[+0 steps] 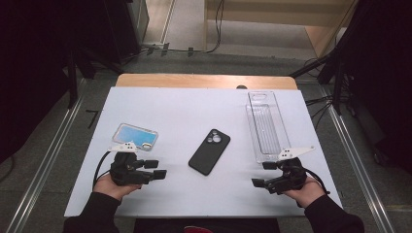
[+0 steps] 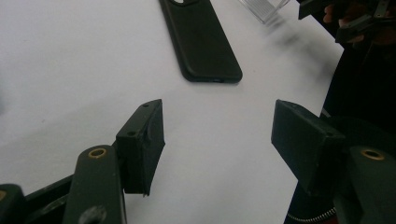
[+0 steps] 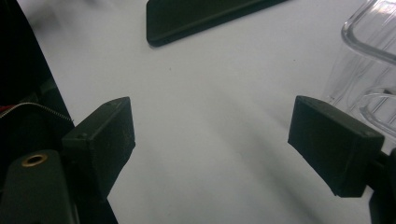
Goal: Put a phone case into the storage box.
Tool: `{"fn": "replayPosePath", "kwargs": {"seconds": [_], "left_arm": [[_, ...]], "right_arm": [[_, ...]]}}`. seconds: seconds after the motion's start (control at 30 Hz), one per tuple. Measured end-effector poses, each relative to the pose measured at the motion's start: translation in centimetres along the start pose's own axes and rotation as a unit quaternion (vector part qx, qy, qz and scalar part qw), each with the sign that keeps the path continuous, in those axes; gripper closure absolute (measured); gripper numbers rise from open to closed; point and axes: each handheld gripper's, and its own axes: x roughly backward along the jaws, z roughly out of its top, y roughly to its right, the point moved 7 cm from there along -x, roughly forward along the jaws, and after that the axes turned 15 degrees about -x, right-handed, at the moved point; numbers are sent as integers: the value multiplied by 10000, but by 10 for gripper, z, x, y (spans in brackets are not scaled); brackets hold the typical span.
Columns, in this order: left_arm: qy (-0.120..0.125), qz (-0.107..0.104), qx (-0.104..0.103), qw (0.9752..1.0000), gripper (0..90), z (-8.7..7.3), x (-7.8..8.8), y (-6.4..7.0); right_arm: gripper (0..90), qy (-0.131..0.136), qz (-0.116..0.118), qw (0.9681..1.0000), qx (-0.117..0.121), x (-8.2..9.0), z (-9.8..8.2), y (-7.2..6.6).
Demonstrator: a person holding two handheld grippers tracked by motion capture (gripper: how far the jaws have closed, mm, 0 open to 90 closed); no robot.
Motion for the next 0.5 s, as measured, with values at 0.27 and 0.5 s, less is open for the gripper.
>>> {"fn": "replayPosePath", "kwargs": {"seconds": [0.27, 0.5], "left_arm": [[-50, 15, -32, 10000, 348, -1, 1, -1], [-108, -1, -8, 9999, 348, -2, 0, -1]], "right_arm": [[131, 11, -10, 10000, 8, 1, 1, 0], [131, -21, -60, 10000, -77, 1, 0, 3]]}}
